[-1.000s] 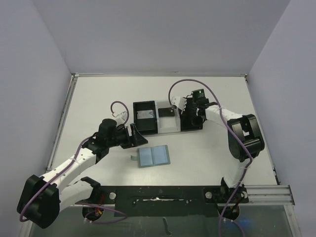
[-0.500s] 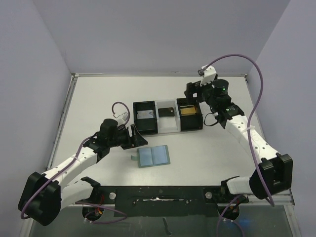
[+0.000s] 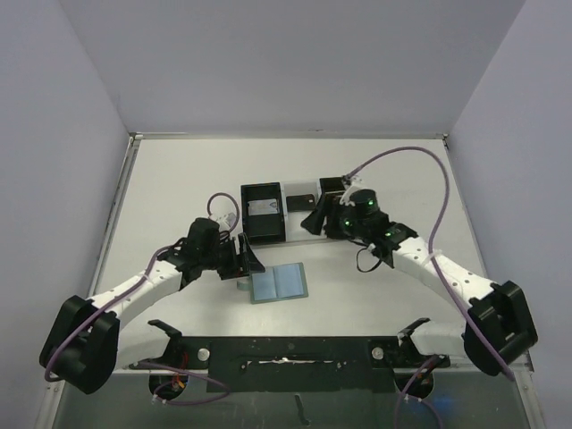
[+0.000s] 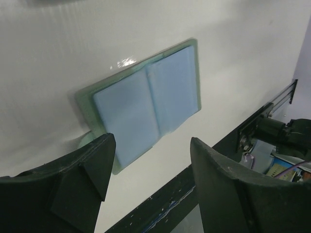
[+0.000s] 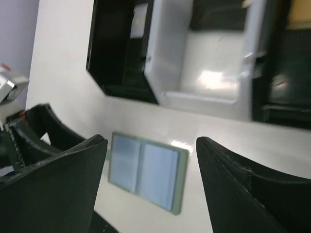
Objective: Take the credit cards out of the card holder
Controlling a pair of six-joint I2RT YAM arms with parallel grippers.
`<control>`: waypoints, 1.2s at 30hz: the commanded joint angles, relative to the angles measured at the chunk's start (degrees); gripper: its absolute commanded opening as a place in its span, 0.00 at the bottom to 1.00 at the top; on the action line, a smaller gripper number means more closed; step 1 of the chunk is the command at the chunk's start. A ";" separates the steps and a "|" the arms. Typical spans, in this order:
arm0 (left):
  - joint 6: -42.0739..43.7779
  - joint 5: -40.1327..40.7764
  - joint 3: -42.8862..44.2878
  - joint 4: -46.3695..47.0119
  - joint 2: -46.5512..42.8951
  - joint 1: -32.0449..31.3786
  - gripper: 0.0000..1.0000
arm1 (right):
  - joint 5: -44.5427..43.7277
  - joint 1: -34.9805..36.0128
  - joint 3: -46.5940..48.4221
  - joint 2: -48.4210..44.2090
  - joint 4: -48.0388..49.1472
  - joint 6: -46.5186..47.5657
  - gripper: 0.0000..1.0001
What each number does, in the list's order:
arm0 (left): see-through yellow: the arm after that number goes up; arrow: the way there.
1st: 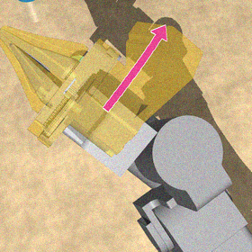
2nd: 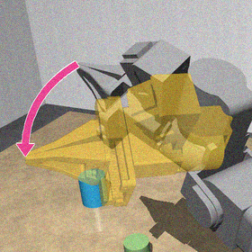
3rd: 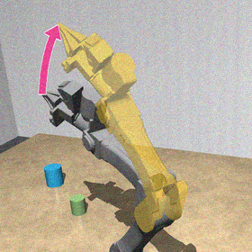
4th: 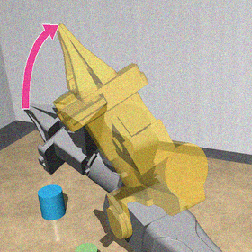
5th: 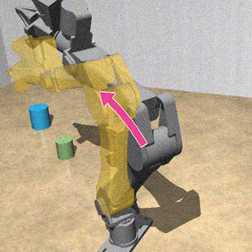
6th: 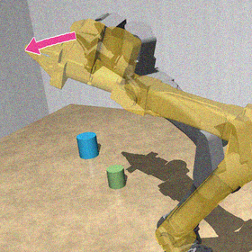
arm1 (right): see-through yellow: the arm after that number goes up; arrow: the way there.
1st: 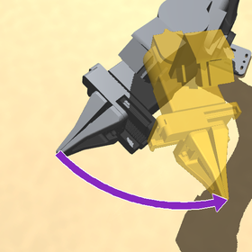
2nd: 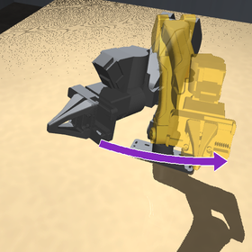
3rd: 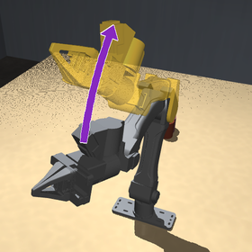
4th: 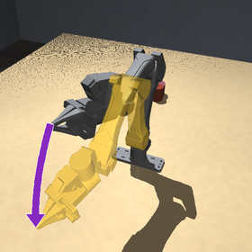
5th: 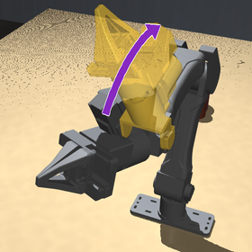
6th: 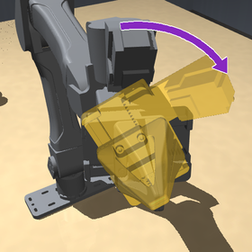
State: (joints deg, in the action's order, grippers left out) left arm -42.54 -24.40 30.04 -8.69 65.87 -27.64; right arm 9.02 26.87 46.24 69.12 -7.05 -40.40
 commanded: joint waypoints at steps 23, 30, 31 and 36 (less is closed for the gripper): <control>3.01 1.89 5.10 -3.65 11.54 -5.06 0.40 | -3.71 20.71 2.47 20.82 -6.42 -14.56 0.52; 2.13 2.44 3.55 -1.52 13.49 -6.63 0.31 | -0.18 20.55 4.07 23.88 -4.11 -13.26 0.34; 1.91 2.36 3.31 -1.10 13.72 -6.77 0.30 | 0.54 20.64 4.19 24.01 -3.23 -13.00 0.30; 1.48 2.46 2.90 -0.02 14.02 -7.25 0.26 | 5.59 20.67 3.52 23.65 2.35 -12.92 0.19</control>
State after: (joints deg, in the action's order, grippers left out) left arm -41.15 -22.26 32.60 -12.43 79.66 -34.44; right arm 9.32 47.03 48.42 93.54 -11.97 -53.60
